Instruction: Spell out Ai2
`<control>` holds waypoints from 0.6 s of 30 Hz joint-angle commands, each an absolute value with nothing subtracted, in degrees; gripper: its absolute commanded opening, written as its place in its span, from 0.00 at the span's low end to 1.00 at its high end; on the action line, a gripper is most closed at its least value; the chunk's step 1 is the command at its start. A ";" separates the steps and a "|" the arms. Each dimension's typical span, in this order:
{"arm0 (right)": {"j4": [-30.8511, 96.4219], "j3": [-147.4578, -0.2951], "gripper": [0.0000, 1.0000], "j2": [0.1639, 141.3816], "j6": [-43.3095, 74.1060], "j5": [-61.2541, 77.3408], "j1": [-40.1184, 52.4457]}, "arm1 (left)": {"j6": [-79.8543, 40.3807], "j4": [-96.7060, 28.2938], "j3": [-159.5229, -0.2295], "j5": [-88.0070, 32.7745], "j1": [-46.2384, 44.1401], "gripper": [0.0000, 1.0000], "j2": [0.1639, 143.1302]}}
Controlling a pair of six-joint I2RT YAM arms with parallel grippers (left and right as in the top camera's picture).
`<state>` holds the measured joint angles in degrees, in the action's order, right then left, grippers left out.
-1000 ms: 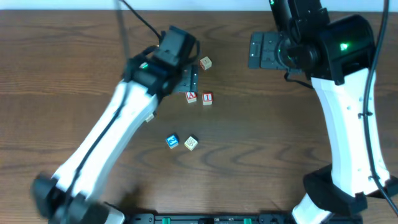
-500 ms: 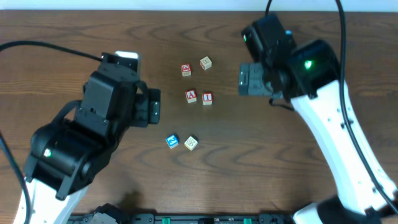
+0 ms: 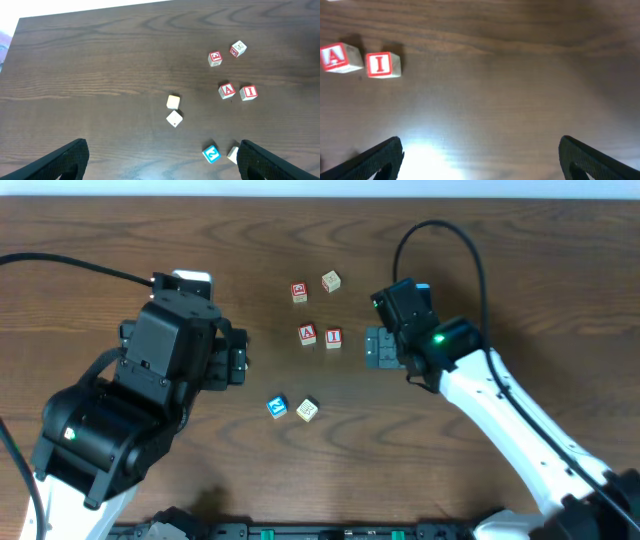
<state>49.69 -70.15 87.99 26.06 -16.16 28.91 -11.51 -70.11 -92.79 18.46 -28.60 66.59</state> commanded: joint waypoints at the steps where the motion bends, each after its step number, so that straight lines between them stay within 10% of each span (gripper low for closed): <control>1: 46.54 -68.03 0.99 90.37 23.64 -16.08 26.52 | -10.55 -70.19 -92.84 19.88 -28.42 0.95 66.32; 11: 36.23 -67.75 0.97 103.44 22.63 -8.64 23.22 | -10.94 -70.06 -92.84 20.05 -28.42 0.95 66.67; 18: 30.70 -67.75 0.57 107.18 24.49 -5.50 23.24 | -10.92 -70.11 -92.84 20.14 -28.42 0.95 68.55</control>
<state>31.57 -68.03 106.83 23.29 -6.90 23.20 -11.53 -70.11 -92.79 18.87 -28.60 67.46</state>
